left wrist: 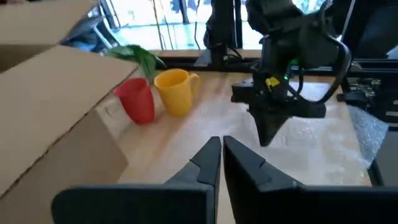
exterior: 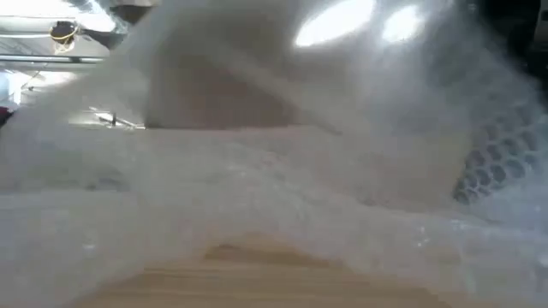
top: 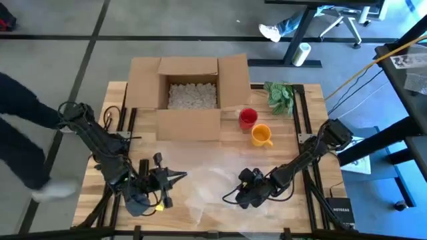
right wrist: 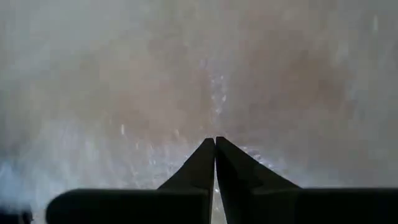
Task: Wrap mug
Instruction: Wrap the yellow mug with bubble wrap
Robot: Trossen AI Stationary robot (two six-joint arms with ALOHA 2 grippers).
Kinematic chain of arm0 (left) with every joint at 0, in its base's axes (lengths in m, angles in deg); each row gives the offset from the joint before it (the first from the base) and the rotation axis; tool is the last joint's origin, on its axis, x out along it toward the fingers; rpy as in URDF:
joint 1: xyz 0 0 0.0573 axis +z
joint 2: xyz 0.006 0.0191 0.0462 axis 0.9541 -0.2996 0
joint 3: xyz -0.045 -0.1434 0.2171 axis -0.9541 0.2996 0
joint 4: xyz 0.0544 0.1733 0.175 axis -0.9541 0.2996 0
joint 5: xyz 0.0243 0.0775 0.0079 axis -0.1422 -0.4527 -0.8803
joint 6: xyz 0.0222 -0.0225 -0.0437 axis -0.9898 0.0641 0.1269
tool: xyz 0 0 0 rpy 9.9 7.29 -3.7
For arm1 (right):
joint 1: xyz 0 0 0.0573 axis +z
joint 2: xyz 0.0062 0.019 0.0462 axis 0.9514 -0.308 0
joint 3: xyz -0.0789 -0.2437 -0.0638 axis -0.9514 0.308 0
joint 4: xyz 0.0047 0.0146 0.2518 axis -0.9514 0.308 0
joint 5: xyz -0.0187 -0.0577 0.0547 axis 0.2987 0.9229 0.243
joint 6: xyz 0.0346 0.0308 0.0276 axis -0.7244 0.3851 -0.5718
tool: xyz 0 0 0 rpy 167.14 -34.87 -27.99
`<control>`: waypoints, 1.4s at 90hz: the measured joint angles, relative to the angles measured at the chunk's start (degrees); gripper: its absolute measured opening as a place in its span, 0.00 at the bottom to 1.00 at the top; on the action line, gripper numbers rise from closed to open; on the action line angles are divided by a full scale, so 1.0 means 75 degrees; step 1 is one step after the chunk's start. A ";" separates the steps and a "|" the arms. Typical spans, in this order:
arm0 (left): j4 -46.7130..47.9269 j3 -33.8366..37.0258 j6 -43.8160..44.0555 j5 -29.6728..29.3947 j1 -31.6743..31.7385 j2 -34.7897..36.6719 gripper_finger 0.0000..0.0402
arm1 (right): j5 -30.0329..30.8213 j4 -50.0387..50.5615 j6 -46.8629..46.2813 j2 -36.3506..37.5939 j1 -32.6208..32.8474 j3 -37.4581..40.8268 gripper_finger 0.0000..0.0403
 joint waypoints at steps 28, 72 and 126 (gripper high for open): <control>0.3380 -0.0184 0.3388 0.2082 0.0051 -0.0291 0.00 | -0.0122 -0.0057 0.0012 0.0000 0.0000 0.0000 0.00; 0.3382 -0.0178 0.3534 0.1726 0.0015 -0.1664 0.00 | 0.0021 0.1384 0.1046 0.0285 0.0374 -0.1096 0.00; -0.1652 0.1582 0.2990 0.2227 -0.0102 -0.1661 0.00 | 0.0496 0.3241 0.0722 0.0105 0.0329 -0.2133 0.00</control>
